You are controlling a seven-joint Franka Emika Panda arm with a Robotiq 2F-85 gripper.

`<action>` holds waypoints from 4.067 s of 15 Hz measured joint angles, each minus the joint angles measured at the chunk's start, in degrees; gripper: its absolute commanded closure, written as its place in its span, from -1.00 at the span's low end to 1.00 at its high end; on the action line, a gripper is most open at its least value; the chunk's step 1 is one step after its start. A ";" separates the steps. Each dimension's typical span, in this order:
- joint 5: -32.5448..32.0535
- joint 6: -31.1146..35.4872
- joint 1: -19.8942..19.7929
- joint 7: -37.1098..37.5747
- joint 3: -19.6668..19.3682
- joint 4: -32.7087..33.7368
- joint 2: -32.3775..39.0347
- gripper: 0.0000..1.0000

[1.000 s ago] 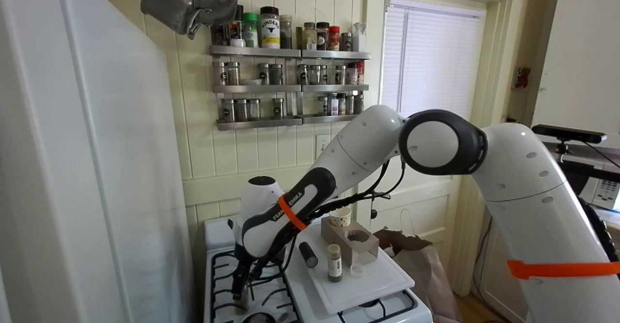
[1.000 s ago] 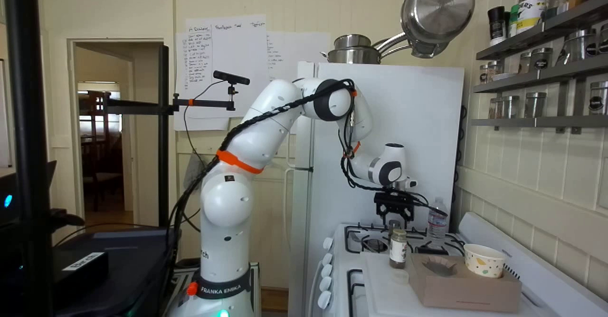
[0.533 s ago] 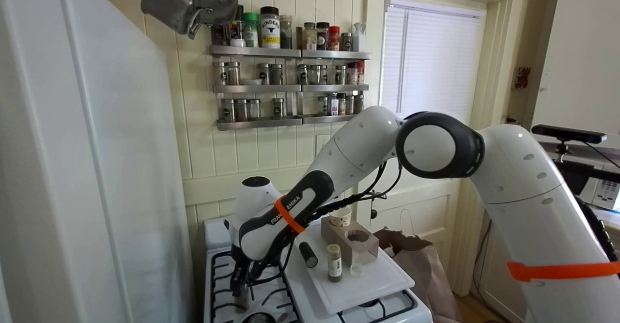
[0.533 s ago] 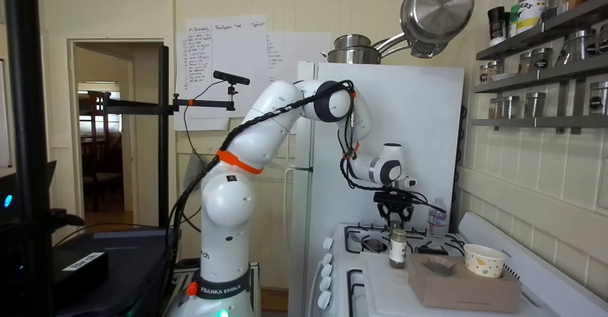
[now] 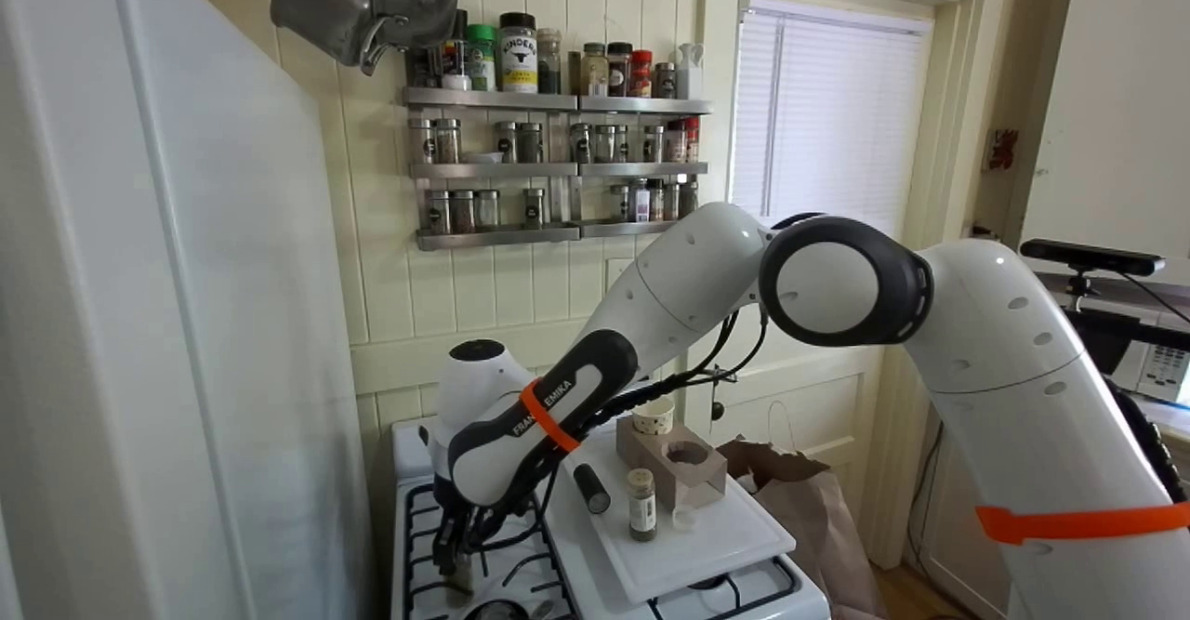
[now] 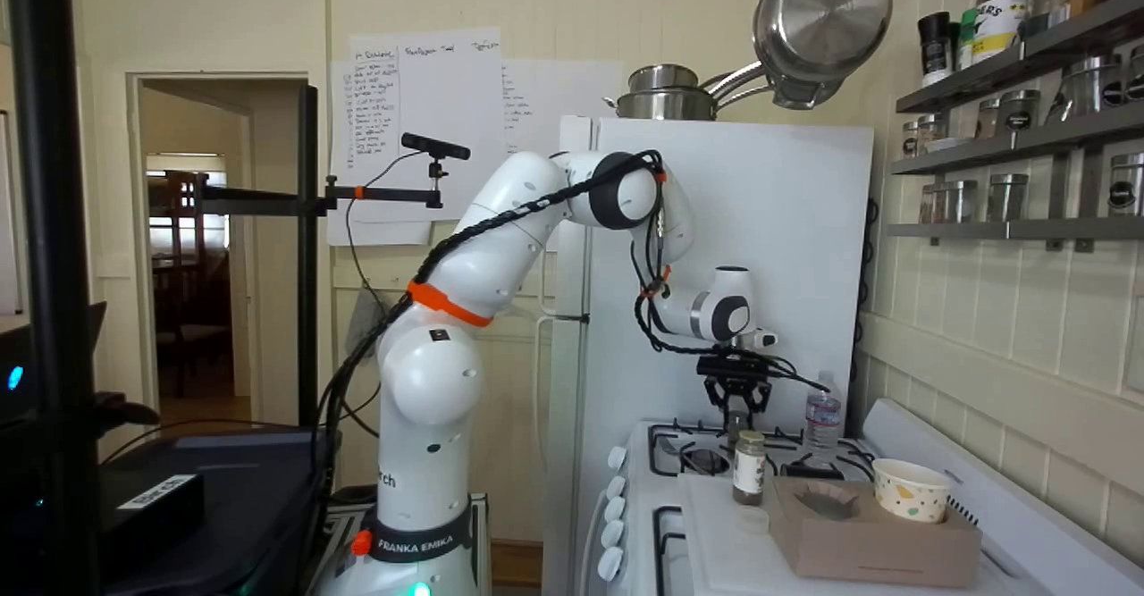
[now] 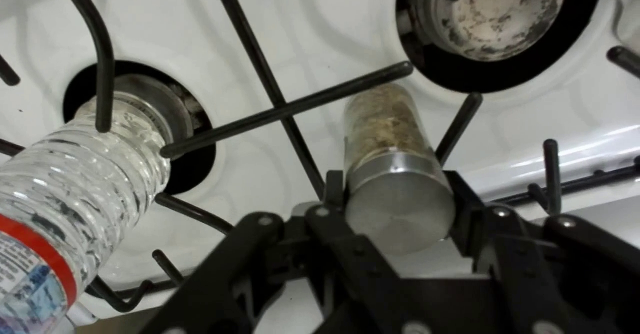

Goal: Move one glass jar on the left to the right side of the stove.

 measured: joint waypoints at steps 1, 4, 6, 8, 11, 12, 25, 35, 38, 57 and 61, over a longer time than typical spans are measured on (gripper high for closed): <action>-0.35 0.00 0.28 0.20 -0.06 0.02 -0.24 0.50; -2.20 0.00 1.12 1.69 -0.40 0.04 -1.43 0.50; -3.39 -0.01 1.86 3.13 -0.73 0.00 -2.43 0.50; -4.03 -0.02 2.40 4.18 -0.88 -0.13 -3.47 0.50; -5.23 0.28 2.94 6.52 -1.39 -1.16 -6.01 0.50; -6.35 0.98 3.22 8.38 -2.06 -1.69 -7.18 0.50; -9.52 10.95 -0.38 28.95 -7.93 -24.77 -31.59 0.50; -22.08 11.63 -8.33 50.49 -8.21 -36.94 -47.82 0.50; -20.26 11.53 -8.06 50.13 -8.67 -36.76 -47.05 0.50; -5.78 -0.55 -15.85 46.85 -7.77 -26.84 -32.67 0.50; -5.66 -0.56 -15.72 47.46 -8.37 -26.07 -29.49 0.50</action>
